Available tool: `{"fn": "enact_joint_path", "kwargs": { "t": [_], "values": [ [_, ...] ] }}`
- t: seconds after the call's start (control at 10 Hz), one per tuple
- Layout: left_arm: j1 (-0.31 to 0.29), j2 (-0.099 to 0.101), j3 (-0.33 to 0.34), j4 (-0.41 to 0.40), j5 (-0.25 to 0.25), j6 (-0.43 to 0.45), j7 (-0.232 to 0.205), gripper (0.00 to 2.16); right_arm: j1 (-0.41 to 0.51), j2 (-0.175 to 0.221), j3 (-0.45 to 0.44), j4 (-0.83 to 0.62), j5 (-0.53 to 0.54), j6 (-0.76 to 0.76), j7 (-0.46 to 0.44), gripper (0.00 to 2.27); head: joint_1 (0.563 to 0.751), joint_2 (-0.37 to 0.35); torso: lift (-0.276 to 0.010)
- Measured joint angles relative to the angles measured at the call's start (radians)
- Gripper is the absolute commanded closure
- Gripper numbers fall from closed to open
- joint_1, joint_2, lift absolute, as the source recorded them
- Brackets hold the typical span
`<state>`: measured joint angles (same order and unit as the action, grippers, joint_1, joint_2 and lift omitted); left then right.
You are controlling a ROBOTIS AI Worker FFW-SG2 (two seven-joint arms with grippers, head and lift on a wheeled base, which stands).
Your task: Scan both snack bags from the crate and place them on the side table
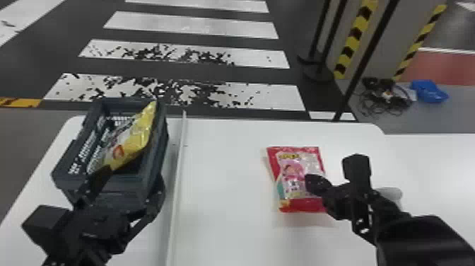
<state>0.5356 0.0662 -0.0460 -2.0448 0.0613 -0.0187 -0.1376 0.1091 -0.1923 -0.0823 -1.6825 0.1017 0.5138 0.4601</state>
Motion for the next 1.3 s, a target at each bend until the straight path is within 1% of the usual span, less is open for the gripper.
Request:
{"fn": "enact_joint_path", "kwargs": {
  "t": [0.2, 0.3, 0.4, 0.5, 0.6, 0.7, 0.8, 1.0, 1.2, 1.3],
  "values": [
    [0.002, 0.000, 0.000, -0.001, 0.000, 0.000, 0.001, 0.08, 0.000, 0.001, -0.037, -0.043, -0.024, 0.009, 0.000, 2.25, 0.695, -0.127, -0.095],
    [0.003, 0.000, 0.001, -0.001, 0.000, 0.000, 0.001, 0.08, 0.005, 0.002, -0.064, -0.061, -0.050, 0.008, 0.000, 1.93, 0.695, -0.137, -0.095],
    [0.003, 0.000, 0.003, -0.002, 0.000, 0.000, 0.001, 0.08, 0.020, 0.008, -0.103, -0.080, -0.098, -0.004, 0.001, 1.26, 0.695, -0.143, -0.095],
    [0.003, 0.000, 0.004, -0.001, 0.000, 0.000, 0.001, 0.08, 0.040, 0.014, -0.152, -0.099, -0.151, -0.017, 0.003, 0.32, 0.695, -0.156, -0.095],
    [0.003, 0.000, 0.005, -0.001, 0.000, 0.000, 0.001, 0.08, 0.058, 0.016, -0.200, -0.115, -0.180, -0.022, 0.003, 0.11, 0.695, -0.183, -0.095],
    [0.004, 0.001, 0.006, -0.001, 0.000, -0.001, 0.004, 0.08, 0.073, 0.014, -0.244, -0.126, -0.187, -0.022, 0.004, 0.10, 0.695, -0.212, -0.095],
    [0.007, 0.004, 0.007, -0.001, -0.001, -0.002, 0.010, 0.08, 0.092, 0.010, -0.288, -0.135, -0.187, -0.021, 0.006, 0.10, 0.695, -0.227, -0.095],
    [0.009, 0.006, 0.006, 0.012, -0.009, -0.009, 0.020, 0.08, 0.121, 0.000, -0.363, -0.139, -0.182, -0.007, 0.008, 0.10, 0.695, -0.290, -0.095],
    [0.007, 0.008, 0.005, 0.033, -0.014, -0.012, 0.044, 0.08, 0.138, -0.021, -0.401, -0.119, -0.157, 0.019, 0.014, 0.10, 0.695, -0.333, -0.095],
    [0.002, 0.009, 0.004, 0.051, -0.007, -0.013, 0.043, 0.08, 0.133, -0.034, -0.412, -0.083, -0.135, 0.023, 0.026, 0.11, 0.695, -0.350, -0.095]
  ]
}}
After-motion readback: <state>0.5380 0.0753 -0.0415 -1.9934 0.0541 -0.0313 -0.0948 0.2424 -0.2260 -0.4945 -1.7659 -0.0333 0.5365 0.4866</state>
